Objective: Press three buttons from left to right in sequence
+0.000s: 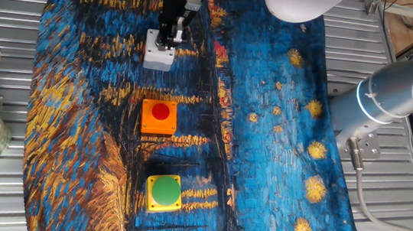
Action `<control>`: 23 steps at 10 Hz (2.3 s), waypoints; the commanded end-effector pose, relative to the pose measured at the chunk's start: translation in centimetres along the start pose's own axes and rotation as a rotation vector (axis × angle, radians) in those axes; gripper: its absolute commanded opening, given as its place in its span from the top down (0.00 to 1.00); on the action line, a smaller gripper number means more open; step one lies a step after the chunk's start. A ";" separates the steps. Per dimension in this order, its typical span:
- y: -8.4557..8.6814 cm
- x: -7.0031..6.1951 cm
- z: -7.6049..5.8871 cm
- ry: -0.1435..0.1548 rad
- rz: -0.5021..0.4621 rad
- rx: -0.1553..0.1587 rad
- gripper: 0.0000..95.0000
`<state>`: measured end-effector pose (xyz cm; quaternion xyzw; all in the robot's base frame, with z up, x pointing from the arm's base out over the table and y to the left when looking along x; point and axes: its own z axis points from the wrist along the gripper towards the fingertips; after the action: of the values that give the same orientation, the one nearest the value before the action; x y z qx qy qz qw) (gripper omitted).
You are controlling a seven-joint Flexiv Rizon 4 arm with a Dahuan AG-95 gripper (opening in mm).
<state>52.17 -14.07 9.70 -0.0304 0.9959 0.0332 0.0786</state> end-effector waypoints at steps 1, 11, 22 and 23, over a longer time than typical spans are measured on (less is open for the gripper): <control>0.0 0.0 0.0 -0.001 0.001 0.000 0.80; -0.3 0.3 0.4 -0.017 -0.001 -0.003 0.80; -0.2 0.4 0.8 -0.035 0.002 0.002 0.80; -0.2 0.4 0.8 -0.035 0.001 0.003 0.80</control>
<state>51.92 -14.34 8.87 -0.0297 0.9945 0.0317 0.0956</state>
